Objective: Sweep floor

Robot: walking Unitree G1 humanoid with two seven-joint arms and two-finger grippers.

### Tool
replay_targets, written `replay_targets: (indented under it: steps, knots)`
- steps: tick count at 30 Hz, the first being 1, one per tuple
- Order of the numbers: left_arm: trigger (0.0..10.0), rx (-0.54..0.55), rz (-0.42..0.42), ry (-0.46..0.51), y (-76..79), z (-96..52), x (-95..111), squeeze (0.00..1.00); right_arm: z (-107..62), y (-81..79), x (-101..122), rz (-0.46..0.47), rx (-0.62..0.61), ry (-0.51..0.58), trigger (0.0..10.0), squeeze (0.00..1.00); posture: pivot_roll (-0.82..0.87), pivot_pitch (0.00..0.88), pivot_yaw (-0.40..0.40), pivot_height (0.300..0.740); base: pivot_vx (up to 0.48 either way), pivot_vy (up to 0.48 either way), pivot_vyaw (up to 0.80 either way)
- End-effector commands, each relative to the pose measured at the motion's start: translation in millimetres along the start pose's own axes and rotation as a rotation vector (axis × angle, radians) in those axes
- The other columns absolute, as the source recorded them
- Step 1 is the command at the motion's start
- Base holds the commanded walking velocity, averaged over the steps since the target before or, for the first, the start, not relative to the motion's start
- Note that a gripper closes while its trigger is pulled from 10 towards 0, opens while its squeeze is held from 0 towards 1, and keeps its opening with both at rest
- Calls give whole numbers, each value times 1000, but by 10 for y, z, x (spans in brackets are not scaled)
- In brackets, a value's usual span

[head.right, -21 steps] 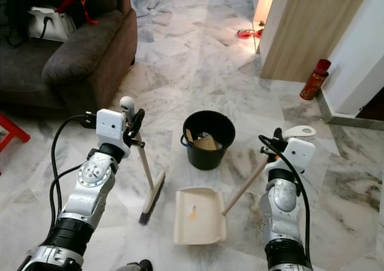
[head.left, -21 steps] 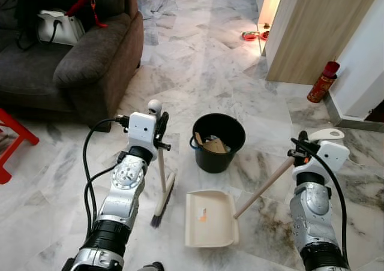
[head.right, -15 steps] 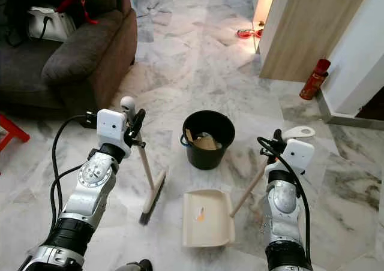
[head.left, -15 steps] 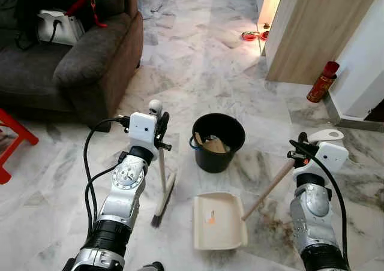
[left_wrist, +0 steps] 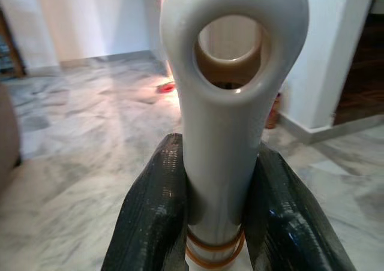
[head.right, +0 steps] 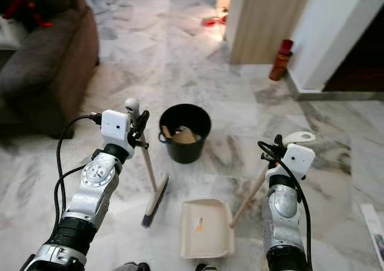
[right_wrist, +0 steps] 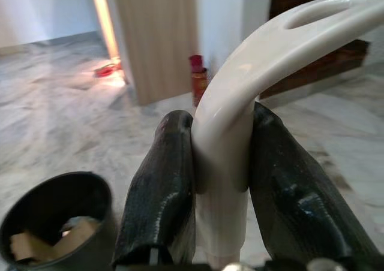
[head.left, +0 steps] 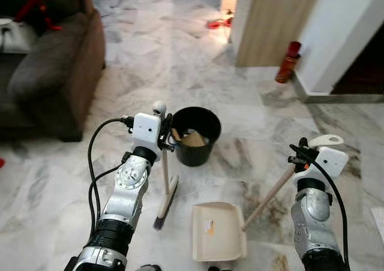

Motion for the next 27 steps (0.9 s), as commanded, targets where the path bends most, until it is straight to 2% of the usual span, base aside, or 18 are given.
replay_targets:
  steps: [1,7,11,27]
  knots:
    - [10000,-12,-2,45,23,36,96,0,17,2,72,5,-4,27,10000,0,63,155,-34,740,0,0,-800]
    - [10000,-3,33,39,-1,36,91,0,24,17,81,-1,-8,28,10000,0,61,161,-33,740,0,0,-800]
    - [10000,-1,27,40,8,33,85,0,16,23,70,-4,-7,24,10000,0,62,154,-35,740,0,-480,-800]
    - [10000,-2,29,57,-5,51,121,0,43,-42,126,-12,18,45,10000,0,58,108,-31,740,0,0,-800]
Point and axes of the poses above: a point about 5 cm out from each wrist's last joint towards the gripper, its own z axis pointing out of the wrist towards the gripper, its own x axis along the axis of the wrist's last joint, y = z × x, the point moved 2 cm from there along z, pointing out of the wrist towards the gripper, and after that the axes turned 14 degrees about -z, right-handed, at the moved point
